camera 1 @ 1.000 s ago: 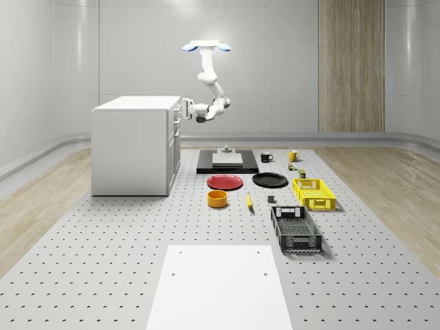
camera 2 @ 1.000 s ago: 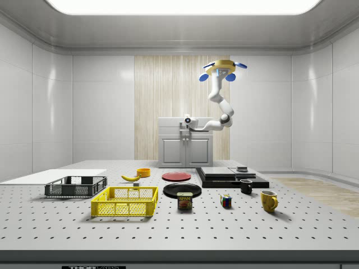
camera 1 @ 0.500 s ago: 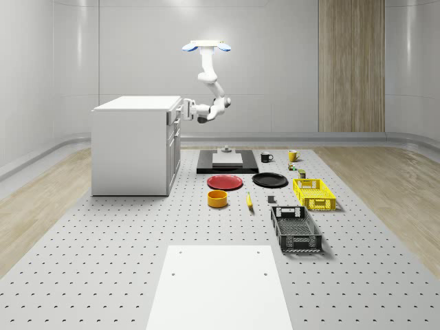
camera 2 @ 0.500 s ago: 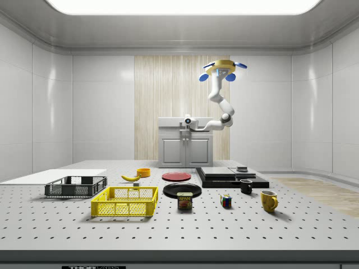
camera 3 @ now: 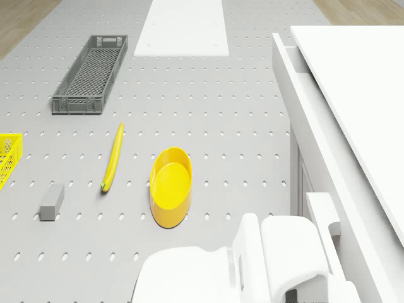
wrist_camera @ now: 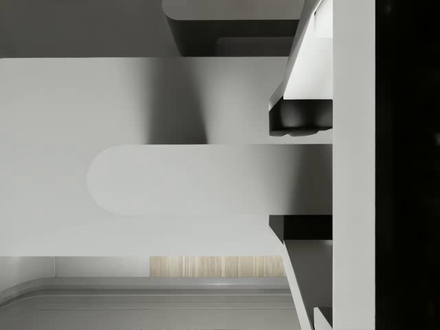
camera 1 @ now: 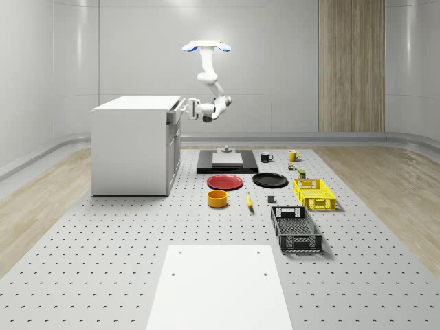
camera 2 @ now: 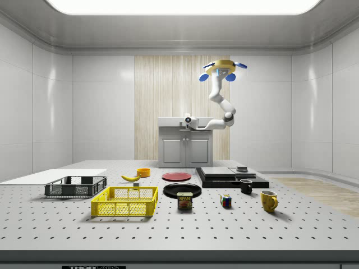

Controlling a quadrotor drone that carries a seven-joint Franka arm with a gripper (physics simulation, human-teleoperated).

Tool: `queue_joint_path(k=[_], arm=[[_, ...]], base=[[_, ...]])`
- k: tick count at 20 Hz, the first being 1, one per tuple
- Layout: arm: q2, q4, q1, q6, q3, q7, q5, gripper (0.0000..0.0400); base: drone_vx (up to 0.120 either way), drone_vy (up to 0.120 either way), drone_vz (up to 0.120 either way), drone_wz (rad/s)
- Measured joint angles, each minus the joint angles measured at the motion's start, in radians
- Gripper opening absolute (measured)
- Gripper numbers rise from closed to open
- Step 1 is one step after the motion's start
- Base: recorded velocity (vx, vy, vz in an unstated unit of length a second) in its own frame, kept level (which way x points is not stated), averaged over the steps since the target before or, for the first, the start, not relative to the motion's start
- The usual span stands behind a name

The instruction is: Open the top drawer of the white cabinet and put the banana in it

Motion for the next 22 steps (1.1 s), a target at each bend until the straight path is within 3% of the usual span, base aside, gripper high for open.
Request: queue_joint_path(k=[1,5,7,8,13,22], arm=[[-0.013,-0.01,0.006,-0.006,-0.034,-0.047,-0.033,0.0209],[-0.021,-0.016,-0.004,-0.042,-0.078,-0.07,-0.038,0.0146],[-0.019,-0.01,-0.016,-0.06,-0.086,-0.029,-0.031,0.016],[-0.012,-0.017,-0.024,-0.074,-0.099,-0.065,-0.031,0.0148],[-0.032,0.002,-0.049,-0.131,-0.145,-0.03,-0.077,0.012],[-0.062,0.05,-0.061,-0.224,-0.246,0.023,-0.18,0.0136]], base=[[0.0,0.0,0.0,0.0],[0.0,0.0,0.0,0.0],[0.0,0.0,0.0,0.0],[0.0,0.0,0.0,0.0],[0.0,0.0,0.0,0.0],[0.0,0.0,0.0,0.0]])
